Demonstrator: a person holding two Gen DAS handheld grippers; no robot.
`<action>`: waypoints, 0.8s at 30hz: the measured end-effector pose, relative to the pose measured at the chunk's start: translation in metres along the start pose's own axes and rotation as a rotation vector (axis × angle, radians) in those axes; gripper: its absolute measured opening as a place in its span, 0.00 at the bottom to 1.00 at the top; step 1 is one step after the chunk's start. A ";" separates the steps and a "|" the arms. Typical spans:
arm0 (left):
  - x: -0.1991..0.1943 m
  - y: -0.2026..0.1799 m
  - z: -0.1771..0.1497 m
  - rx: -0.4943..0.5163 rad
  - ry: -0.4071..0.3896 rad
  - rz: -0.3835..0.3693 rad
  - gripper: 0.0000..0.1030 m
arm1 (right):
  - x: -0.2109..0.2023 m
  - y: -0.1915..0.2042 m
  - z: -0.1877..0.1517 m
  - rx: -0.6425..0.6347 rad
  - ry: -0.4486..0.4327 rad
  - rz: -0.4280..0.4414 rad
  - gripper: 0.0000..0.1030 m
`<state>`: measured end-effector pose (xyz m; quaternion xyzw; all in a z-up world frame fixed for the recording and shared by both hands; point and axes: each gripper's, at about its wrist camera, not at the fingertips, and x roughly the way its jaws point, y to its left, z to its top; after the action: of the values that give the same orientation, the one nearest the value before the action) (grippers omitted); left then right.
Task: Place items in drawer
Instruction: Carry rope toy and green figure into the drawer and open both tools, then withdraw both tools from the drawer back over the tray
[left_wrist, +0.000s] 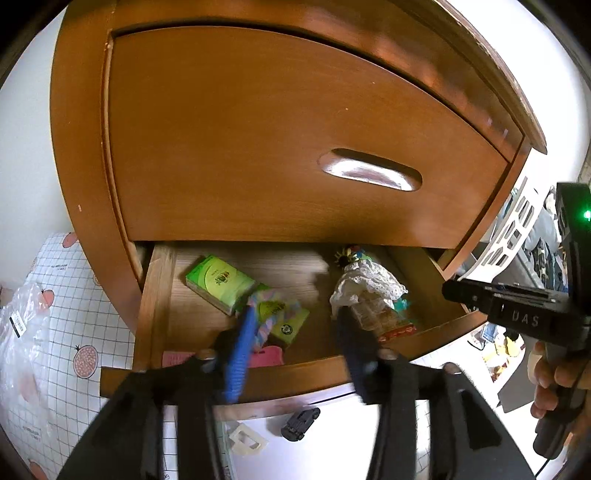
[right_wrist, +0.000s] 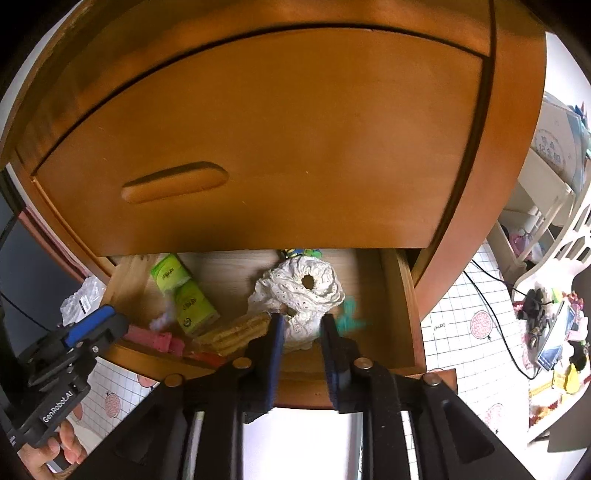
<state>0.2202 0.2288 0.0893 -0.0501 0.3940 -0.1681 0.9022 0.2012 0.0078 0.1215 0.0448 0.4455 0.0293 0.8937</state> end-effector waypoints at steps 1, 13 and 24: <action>0.001 0.001 0.001 -0.007 -0.001 0.001 0.54 | 0.000 0.000 -0.001 -0.002 0.001 -0.002 0.33; -0.001 0.012 0.001 -0.041 -0.025 0.085 0.82 | 0.004 0.002 -0.007 -0.020 -0.007 -0.005 0.74; -0.014 0.014 -0.001 -0.036 -0.115 0.142 1.00 | 0.004 0.005 -0.011 -0.037 -0.023 -0.007 1.00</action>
<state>0.2144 0.2466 0.0948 -0.0477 0.3472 -0.0936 0.9319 0.1949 0.0140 0.1122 0.0269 0.4349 0.0341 0.8994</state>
